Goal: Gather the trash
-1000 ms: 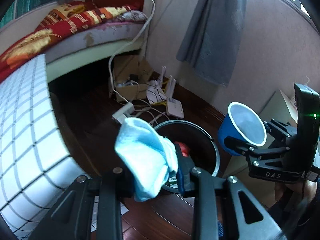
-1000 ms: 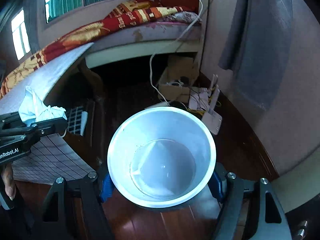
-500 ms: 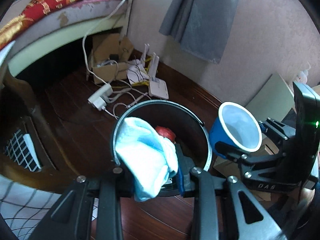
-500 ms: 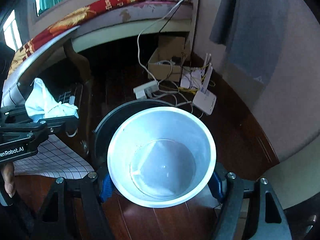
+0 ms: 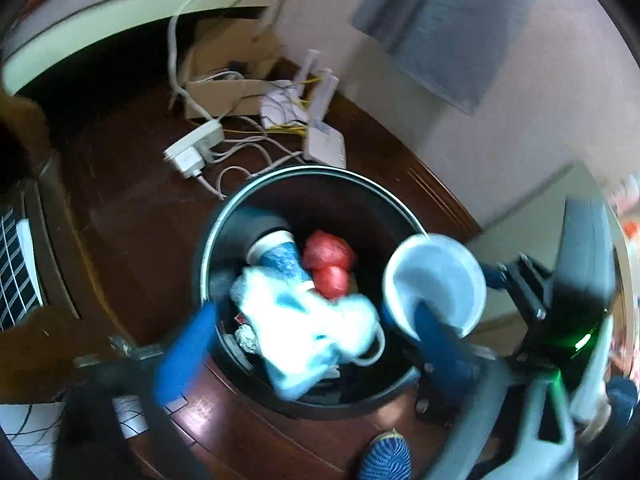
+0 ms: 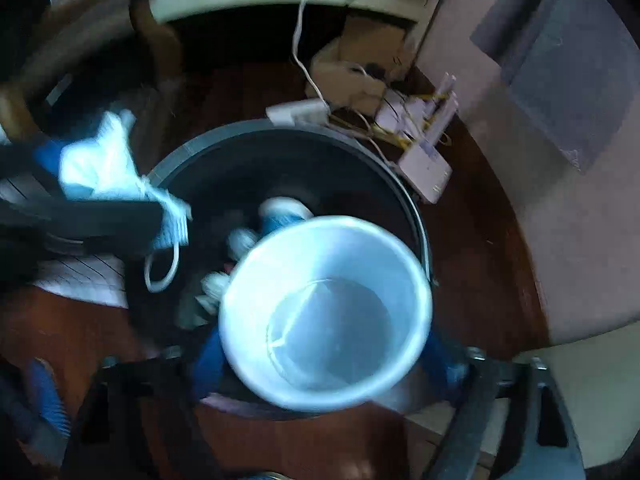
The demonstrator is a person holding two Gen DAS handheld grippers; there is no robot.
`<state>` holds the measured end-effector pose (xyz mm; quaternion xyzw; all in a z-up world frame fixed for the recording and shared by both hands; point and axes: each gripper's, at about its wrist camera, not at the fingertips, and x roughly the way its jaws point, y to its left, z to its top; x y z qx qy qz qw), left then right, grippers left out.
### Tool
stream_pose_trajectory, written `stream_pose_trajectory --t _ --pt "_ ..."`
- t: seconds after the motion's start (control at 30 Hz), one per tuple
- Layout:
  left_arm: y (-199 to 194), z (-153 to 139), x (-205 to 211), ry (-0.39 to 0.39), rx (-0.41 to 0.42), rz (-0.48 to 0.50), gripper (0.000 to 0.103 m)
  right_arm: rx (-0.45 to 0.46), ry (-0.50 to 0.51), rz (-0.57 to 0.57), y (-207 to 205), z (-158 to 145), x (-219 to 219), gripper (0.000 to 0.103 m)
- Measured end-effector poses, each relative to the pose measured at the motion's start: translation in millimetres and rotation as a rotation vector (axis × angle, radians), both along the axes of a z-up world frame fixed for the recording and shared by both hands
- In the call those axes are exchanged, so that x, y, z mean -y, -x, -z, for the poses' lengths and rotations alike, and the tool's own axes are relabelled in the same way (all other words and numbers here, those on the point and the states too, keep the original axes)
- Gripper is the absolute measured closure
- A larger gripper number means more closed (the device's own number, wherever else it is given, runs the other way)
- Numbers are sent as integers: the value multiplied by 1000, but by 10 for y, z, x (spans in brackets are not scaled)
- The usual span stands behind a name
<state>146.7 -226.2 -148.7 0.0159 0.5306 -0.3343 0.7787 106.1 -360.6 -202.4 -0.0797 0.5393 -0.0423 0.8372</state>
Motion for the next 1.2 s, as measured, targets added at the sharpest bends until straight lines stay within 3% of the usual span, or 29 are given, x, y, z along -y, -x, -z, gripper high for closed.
stream_pose_trajectory --t 0.2,0.4,0.47,0.5,0.83,1.2 --pt "32 72 -77 -87 48 -23 1 -8 -24 45 62 43 124 12" --pt "149 -14 -147 -148 161 -57 1 -2 -86 135 143 -39 240 12" --pt "190 -78 -186 -162 198 -71 1 -11 -135 182 173 -75 269 0" --pt "228 -120 -220 -170 214 -83 1 2 -160 200 192 -115 277 0" --pt "399 -422 -497 -171 266 -158 1 159 -157 214 279 -742 87 0" --pt "675 -881 -845 -139 341 -225 1 239 -160 171 498 -1206 -297 0"
